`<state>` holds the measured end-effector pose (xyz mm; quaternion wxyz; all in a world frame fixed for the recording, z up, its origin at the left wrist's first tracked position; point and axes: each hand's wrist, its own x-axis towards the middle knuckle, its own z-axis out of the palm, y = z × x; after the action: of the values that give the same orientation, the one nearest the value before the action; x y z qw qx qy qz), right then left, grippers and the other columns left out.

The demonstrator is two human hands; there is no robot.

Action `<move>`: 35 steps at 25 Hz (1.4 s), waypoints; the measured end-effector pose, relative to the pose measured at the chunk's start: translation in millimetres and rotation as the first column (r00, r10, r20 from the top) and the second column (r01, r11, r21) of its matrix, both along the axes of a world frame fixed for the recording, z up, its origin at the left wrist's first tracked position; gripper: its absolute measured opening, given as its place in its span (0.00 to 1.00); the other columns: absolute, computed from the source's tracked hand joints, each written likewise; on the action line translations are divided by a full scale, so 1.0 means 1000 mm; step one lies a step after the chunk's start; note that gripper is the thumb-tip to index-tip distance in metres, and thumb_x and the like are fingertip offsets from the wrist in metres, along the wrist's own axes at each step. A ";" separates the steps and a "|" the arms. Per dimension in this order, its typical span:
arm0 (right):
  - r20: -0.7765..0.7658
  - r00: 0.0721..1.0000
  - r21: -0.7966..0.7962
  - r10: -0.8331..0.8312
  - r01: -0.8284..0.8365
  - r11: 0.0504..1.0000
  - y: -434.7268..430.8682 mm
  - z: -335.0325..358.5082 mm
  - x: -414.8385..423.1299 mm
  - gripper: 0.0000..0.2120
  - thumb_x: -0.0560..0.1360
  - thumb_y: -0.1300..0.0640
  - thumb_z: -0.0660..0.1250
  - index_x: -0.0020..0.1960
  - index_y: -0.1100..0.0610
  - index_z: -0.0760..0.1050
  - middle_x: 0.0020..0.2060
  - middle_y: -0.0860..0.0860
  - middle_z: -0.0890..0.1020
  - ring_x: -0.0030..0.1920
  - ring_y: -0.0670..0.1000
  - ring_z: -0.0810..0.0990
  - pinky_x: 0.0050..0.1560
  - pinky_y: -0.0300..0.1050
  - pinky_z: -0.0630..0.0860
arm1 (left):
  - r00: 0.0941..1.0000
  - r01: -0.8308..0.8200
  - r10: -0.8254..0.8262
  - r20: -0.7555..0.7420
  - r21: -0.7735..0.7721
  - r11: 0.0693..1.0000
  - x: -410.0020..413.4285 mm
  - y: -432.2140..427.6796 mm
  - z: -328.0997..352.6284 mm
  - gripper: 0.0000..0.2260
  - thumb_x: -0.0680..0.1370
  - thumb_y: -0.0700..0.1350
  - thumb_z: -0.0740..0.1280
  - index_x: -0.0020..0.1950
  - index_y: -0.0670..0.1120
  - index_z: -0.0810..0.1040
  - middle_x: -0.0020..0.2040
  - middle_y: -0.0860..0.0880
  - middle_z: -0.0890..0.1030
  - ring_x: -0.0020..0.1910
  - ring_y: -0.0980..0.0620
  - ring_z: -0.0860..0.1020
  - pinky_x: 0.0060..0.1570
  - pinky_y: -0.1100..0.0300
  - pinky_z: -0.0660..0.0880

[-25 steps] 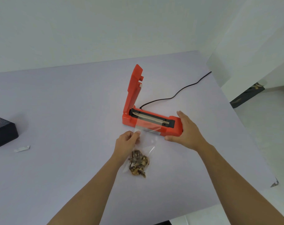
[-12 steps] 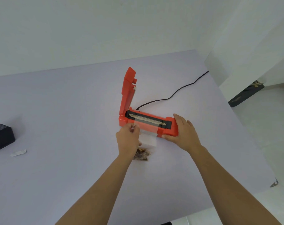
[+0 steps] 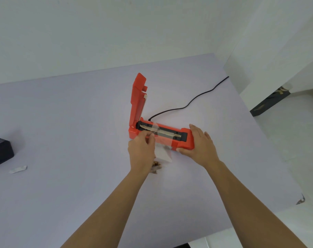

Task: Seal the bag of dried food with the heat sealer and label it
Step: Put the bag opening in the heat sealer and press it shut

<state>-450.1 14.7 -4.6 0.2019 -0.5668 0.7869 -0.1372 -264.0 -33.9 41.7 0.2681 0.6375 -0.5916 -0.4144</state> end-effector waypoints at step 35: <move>0.692 0.698 -0.024 0.184 -0.232 0.972 0.049 -0.008 0.209 0.11 0.70 0.55 0.73 0.48 0.41 0.78 0.43 0.37 0.83 0.49 0.39 0.80 0.51 0.29 0.74 | 0.920 -0.263 0.292 -0.262 0.143 0.954 0.173 0.034 -0.009 0.08 0.80 0.48 0.60 0.48 0.45 0.74 0.35 0.49 0.81 0.25 0.52 0.74 0.28 0.60 0.76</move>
<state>-240.9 63.9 -12.2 0.5124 -0.5531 0.5900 -0.2889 -90.7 0.0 33.2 0.3713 0.6631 -0.4287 -0.4885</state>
